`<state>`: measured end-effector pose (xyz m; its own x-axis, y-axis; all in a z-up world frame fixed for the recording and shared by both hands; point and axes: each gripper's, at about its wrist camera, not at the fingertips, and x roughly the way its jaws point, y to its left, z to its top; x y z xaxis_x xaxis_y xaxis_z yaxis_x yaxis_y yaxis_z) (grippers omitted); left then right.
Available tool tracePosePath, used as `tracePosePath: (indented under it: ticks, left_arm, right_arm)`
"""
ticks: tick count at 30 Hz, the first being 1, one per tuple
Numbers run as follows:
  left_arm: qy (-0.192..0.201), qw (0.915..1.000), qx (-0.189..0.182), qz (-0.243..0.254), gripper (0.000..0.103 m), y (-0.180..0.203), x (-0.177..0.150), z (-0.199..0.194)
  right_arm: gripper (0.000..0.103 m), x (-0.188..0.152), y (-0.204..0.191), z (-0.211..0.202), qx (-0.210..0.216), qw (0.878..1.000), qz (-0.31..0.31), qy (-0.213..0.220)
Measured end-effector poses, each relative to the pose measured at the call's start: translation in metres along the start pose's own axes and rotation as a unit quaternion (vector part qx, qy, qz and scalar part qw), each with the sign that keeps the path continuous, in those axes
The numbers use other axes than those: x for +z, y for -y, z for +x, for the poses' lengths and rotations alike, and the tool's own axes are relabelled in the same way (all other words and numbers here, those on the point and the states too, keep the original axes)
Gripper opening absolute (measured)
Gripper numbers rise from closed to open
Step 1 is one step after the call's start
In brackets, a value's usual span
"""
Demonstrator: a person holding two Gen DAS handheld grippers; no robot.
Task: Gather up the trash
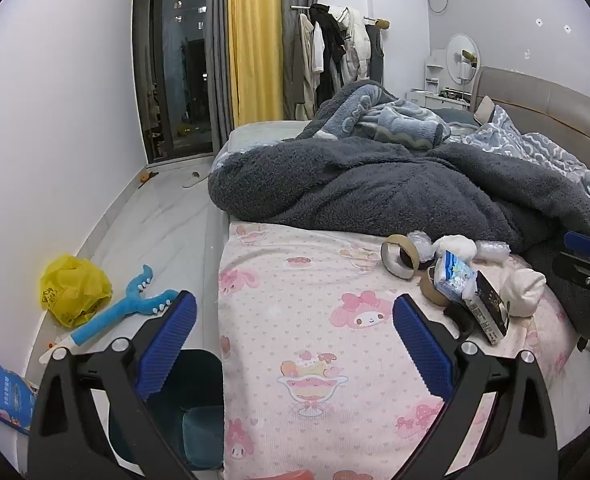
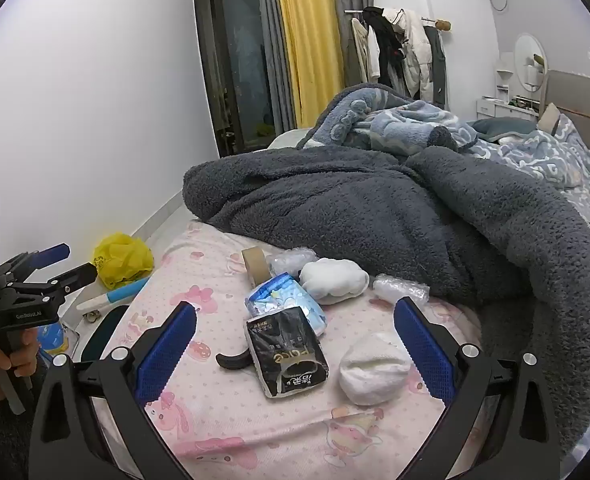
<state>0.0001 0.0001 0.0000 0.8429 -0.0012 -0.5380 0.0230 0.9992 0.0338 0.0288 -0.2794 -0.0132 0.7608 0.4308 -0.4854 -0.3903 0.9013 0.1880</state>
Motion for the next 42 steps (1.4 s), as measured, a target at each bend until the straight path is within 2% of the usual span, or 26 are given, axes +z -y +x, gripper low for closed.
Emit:
tracePosePath:
  ticks: [19,31,39,42]
  left_arm:
    - [0.001,1.0,0.003,0.0,0.1,-0.001,0.0,-0.001]
    - [0.004,0.9998,0.018,0.009,0.1,0.0,0.003,-0.003]
    - [0.002,1.0,0.001,0.009,0.1,0.003,0.003,-0.003]
    - [0.001,0.9999,0.005,0.011,0.1,0.003,0.003,-0.003]
  right_arm:
    - [0.1,0.0,-0.003,-0.004,-0.001,1.0,-0.001,-0.002]
    - [0.1,0.0,-0.003,0.003,-0.002,1.0,-0.006,-0.003]
    - [0.1,0.0,-0.002,0.003,-0.001,1.0,-0.007,-0.003]
    - [0.1,-0.001,-0.003,0.003,-0.001,1.0,-0.007,-0.002]
